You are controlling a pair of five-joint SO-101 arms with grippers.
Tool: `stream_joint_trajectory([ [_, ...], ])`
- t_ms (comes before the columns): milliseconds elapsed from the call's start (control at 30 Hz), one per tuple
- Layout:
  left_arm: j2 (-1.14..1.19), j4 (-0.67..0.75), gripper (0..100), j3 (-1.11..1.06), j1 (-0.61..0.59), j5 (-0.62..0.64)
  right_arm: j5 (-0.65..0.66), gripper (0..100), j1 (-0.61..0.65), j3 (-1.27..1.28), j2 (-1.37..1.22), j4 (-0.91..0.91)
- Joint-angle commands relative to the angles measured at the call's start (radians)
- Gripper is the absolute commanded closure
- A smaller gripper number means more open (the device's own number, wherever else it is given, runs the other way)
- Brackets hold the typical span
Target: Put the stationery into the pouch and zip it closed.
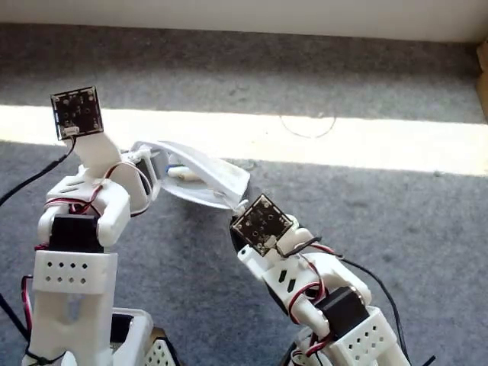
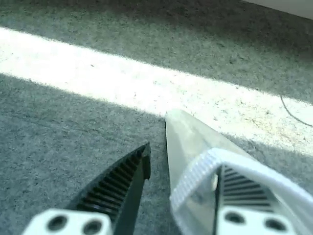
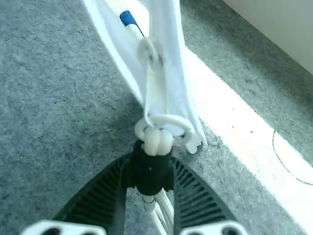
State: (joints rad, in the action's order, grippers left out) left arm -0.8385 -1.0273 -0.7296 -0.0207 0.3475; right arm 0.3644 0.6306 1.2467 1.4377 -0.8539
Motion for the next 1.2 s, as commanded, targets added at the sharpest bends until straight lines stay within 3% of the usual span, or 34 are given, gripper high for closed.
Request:
stream_joint_trajectory([
  [0, 0.035, 0.043, 78, 0.030, 0.071, 0.014, 0.015, 99.3, 0.010, -0.007, 0.012, 0.001],
  [333, 0.039, 0.126, 78, 0.038, 0.157, 0.002, 0.015, 99.3, 0.010, 0.081, 0.111, 0.031],
  [600, 0.033, 0.173, 78, 0.038, 0.240, -0.176, 0.018, 99.3, 0.010, 0.208, 0.377, 0.030],
  [1167, 0.041, 0.186, 78, 0.134, 0.401, -0.396, 0.080, 99.3, 0.010, 0.269, 0.392, 0.036],
])
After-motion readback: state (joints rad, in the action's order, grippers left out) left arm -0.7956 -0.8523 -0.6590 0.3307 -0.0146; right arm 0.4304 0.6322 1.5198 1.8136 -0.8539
